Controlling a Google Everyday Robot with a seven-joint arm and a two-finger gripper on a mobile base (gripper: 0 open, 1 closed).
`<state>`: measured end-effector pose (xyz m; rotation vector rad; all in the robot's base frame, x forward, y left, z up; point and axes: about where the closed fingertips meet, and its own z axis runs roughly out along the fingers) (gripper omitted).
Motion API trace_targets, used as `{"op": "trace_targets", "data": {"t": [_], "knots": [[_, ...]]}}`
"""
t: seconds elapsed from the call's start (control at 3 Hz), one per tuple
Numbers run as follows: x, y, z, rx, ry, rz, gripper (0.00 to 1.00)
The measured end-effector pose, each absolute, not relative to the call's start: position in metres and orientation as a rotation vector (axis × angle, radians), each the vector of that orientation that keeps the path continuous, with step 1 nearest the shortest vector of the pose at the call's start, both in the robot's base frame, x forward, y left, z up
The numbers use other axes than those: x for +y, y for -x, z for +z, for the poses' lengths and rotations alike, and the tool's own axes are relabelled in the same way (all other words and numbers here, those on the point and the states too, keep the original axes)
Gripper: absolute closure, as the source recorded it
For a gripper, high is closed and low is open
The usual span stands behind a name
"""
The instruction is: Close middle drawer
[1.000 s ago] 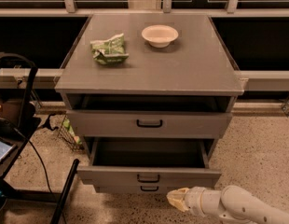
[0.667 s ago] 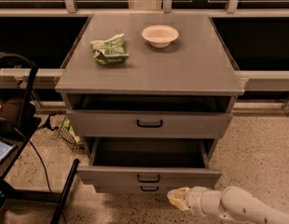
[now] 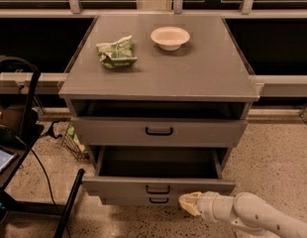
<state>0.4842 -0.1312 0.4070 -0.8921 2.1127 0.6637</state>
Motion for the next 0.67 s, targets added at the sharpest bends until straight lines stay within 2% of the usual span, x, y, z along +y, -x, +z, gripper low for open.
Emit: {"op": "trace_targets", "data": {"t": [0.67], "knots": [[-0.135,-0.522,0.399,2.115,0.909,0.613,1.0]]}}
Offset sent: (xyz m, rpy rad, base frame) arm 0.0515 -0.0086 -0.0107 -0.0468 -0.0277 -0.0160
